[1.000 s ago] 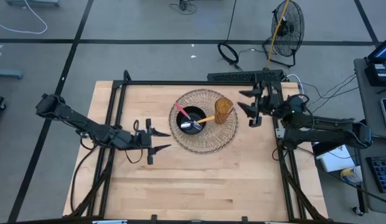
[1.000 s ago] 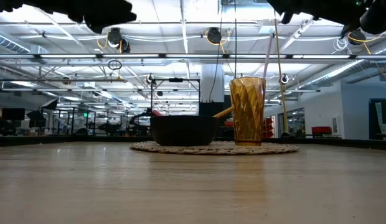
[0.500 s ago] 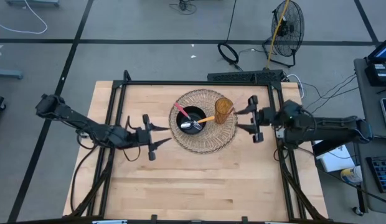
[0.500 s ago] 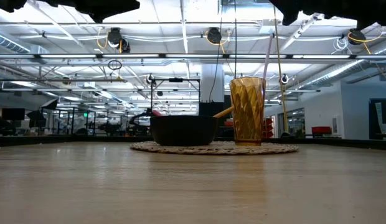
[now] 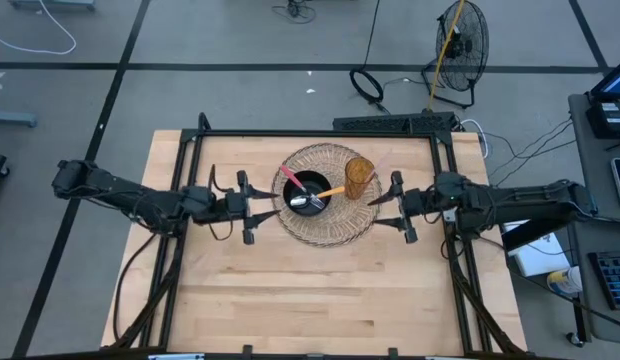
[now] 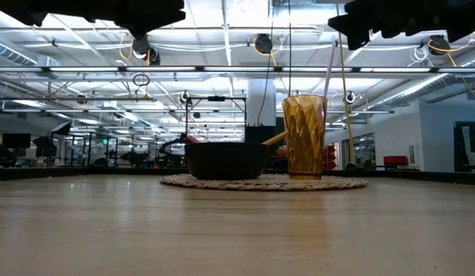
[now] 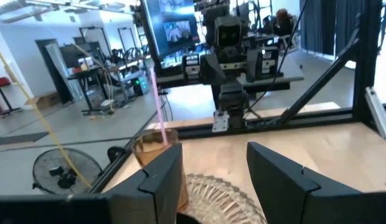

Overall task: Pick & Place Utensil
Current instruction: Return to Home Position

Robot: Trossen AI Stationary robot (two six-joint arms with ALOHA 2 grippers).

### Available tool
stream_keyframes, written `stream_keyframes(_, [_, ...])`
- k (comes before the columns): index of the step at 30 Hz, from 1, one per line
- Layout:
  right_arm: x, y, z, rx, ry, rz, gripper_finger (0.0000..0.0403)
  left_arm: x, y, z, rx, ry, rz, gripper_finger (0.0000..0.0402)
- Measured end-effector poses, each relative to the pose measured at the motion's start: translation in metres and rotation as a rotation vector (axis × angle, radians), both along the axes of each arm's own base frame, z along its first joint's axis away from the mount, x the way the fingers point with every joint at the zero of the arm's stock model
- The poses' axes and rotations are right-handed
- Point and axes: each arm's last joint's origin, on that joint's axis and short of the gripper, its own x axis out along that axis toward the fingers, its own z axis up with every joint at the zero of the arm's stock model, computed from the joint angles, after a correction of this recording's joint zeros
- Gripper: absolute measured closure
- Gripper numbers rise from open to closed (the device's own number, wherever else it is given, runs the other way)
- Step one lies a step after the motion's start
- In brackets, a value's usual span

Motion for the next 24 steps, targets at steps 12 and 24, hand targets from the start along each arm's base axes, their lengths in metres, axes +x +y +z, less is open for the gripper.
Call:
stream_keyframes(12, [-0.027, 0.000, -0.017, -0.003, 0.017, -0.052, 0.0195, -0.036, 0.016, -0.021, -0.043, -0.034, 0.054, 0.0215])
stream_keyframes(24, [-0.038, -0.002, -0.072, 0.080, -0.004, -0.111, 0.0195, -0.073, 0.030, -0.071, -0.122, -0.156, 0.025, 0.0215])
